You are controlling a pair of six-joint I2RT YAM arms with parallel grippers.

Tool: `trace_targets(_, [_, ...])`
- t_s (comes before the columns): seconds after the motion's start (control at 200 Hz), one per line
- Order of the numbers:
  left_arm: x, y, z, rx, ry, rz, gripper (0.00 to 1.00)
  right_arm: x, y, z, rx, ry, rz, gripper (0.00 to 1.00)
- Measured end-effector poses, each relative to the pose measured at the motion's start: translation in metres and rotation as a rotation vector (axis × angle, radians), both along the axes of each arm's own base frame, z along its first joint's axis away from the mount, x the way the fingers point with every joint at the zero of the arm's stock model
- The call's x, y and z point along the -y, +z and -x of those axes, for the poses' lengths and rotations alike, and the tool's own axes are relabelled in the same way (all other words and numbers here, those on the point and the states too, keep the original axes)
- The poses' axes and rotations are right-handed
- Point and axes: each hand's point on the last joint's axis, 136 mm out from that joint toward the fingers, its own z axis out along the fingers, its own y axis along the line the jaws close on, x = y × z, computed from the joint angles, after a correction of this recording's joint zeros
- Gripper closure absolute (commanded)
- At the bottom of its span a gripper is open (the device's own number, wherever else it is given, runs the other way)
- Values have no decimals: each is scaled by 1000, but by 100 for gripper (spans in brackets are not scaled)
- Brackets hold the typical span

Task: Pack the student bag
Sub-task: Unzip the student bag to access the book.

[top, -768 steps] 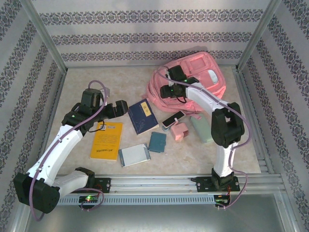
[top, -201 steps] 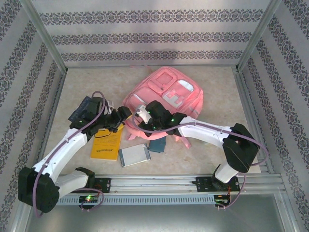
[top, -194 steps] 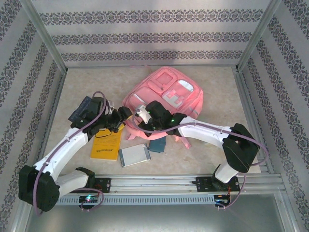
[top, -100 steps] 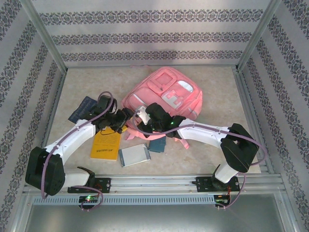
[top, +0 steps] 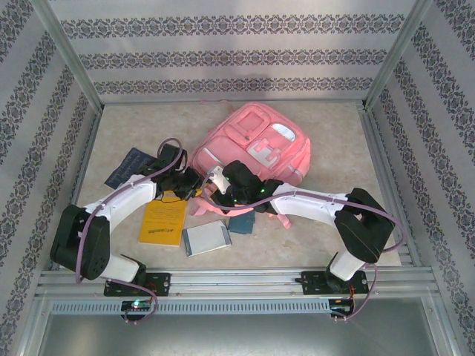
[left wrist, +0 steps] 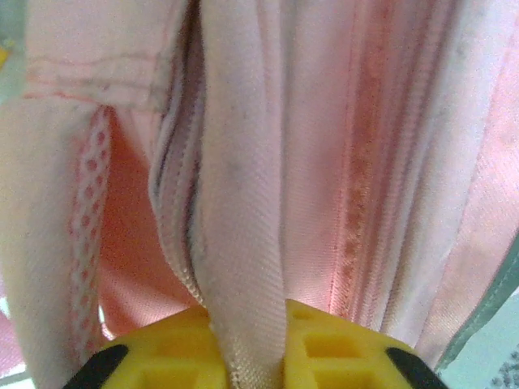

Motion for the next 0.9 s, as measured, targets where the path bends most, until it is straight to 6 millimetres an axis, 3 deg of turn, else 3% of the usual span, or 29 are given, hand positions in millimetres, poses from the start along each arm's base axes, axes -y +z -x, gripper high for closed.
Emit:
trace_targets(0.055, [1, -1, -1, 0, -2, 2, 100, 1, -1, 0, -5, -4, 1, 67])
trace_targets(0.18, [0, -4, -1, -3, -7, -4, 100, 1, 9, 3, 4, -8, -33, 45])
trace_targets(0.25, [0, -3, -1, 5, -14, -7, 100, 8, 24, 6, 5, -27, -72, 34])
trace_targets(0.345, [-2, 2, -3, 24, -28, -13, 100, 28, 54, -3, 15, -102, -145, 26])
trace_targets(0.465, [-4, 18, -9, 72, -59, -25, 100, 72, 98, -39, 26, -277, -256, 26])
trace_targets(0.585, [-2, 34, -15, 129, -102, -37, 100, 111, 115, -76, 1, -406, -289, 34])
trace_targets(0.684, [-1, 37, -16, 154, -136, -48, 100, 133, 116, -106, -85, -473, -276, 37])
trace_targets(0.779, [-1, 36, -14, 167, -170, -63, 100, 139, 110, -132, -167, -480, -262, 36])
trace_targets(0.899, [0, 41, -13, 196, -221, -81, 100, 126, 86, -133, -297, -409, -231, 36])
